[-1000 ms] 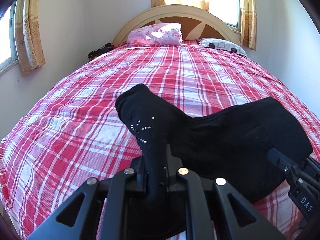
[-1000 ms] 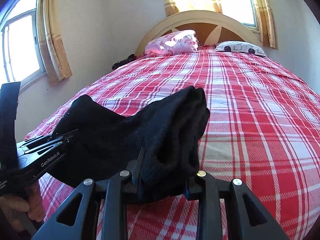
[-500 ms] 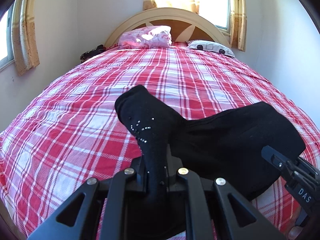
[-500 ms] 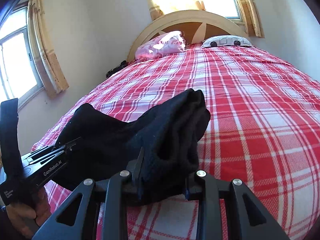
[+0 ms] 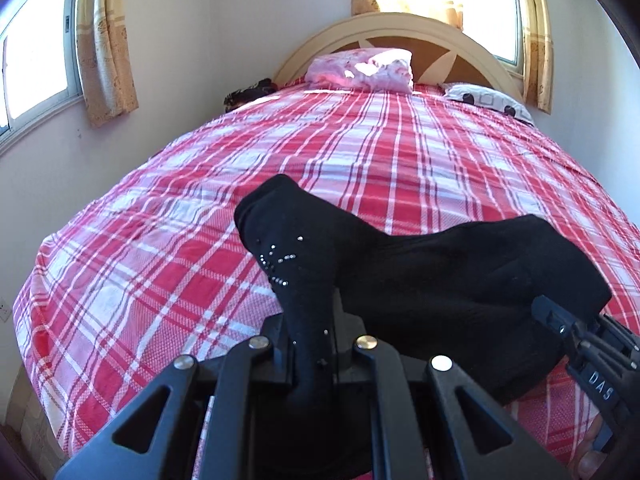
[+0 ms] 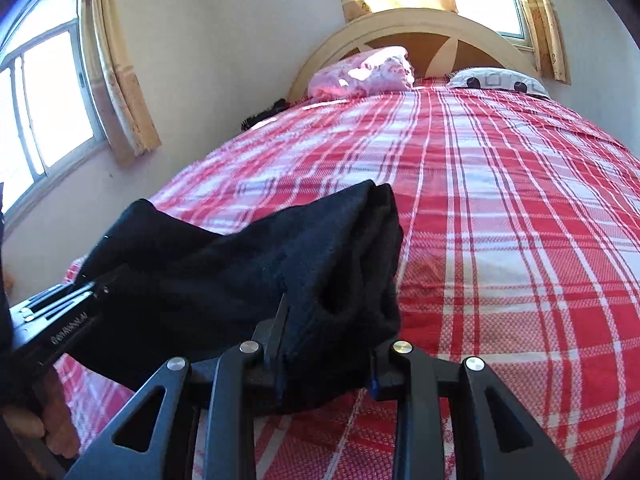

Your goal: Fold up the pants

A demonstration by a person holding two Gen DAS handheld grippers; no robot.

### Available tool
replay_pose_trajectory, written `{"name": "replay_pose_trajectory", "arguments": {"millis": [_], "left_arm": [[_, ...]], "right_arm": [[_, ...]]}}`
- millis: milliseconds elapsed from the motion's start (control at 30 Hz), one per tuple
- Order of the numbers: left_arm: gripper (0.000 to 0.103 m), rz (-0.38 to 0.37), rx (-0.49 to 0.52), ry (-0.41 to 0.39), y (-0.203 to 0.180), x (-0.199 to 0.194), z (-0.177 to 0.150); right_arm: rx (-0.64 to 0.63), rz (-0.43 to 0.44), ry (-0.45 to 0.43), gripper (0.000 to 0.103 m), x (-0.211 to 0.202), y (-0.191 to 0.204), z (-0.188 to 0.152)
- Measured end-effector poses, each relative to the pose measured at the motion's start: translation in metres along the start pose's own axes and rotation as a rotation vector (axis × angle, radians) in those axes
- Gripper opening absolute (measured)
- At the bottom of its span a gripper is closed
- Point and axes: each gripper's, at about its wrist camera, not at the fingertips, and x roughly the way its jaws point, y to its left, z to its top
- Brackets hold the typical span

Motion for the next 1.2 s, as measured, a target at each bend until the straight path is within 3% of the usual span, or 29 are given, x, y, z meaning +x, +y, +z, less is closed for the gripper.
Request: {"name": "replay_pose_trajectory", "arguments": {"millis": [600,700,767,833,1000,1100,1167,1200], "left_arm": [[0.019,0.088,0.031,0.044,-0.002,0.02,-0.019],[0.028,0.098,0.016,0.058,0.002,0.021,-0.017],[0.044,0.122,0.022,0.063,0.004,0.02,-0.015],[0.051,0.134,0.024,0.064,0.01,0.016,-0.011],[0.052,0.197,0.021,-0.013,0.022,-0.008,0.0],[0.063,0.23,0.049,-0.064,0.019,-0.019,0.007],[0.076,0.213,0.028,-0.07,0.019,-0.023,0.012],[0.077,0.199,0.018,-0.07,0.018,-0.022,0.015]], "right_arm": [[0.008,-0.05,0.087,0.037,0.023,-0.005,-0.008],[0.0,-0.069,0.097,0.042,0.024,-0.003,-0.008],[0.003,-0.074,0.102,0.046,0.025,-0.004,-0.008],[0.02,-0.075,0.111,0.053,0.027,-0.007,-0.009],[0.107,-0.026,0.107,0.057,0.026,-0.023,-0.01],[0.103,-0.043,0.09,0.059,0.023,-0.021,-0.01],[0.101,-0.058,0.072,0.061,0.019,-0.02,-0.01],[0.103,-0.061,0.062,0.062,0.017,-0.021,-0.01]]}}
